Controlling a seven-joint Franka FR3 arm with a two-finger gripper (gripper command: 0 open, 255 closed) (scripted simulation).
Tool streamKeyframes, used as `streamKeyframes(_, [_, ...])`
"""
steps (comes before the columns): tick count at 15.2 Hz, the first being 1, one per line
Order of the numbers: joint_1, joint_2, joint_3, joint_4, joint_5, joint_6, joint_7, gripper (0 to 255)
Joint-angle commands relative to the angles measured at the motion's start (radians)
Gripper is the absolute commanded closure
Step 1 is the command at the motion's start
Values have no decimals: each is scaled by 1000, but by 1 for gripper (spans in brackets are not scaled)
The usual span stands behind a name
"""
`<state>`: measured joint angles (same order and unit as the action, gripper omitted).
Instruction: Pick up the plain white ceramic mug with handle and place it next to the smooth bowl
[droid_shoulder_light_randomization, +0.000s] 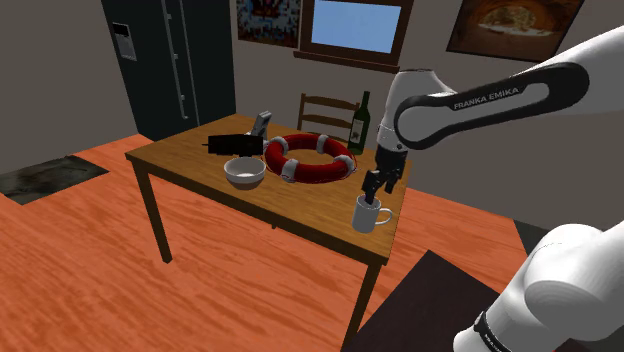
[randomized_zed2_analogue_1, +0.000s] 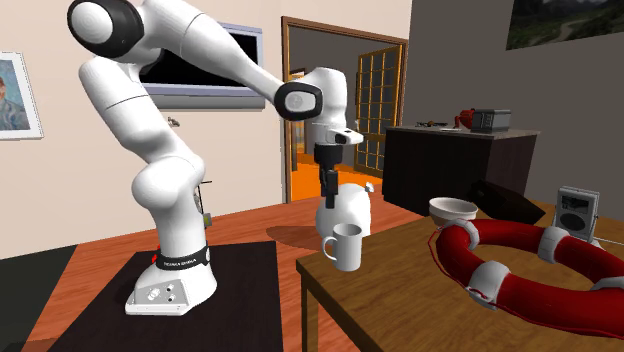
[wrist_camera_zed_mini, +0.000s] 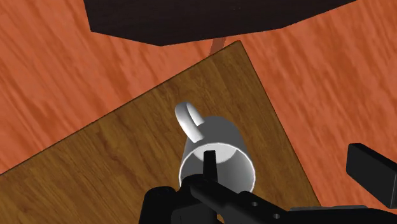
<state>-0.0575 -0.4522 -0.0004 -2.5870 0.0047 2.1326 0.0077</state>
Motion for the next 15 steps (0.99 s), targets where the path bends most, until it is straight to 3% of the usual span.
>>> streamKeyframes(1, [-5,67,8,-5,-6,104,24,0])
streamKeyframes(4, [-17,175,14,14,-23,231,55,0])
streamKeyframes(11, [-19,254,14,-17,-27,341,57,0])
streamKeyframes(15, [-19,261,14,-19,-27,350,58,0])
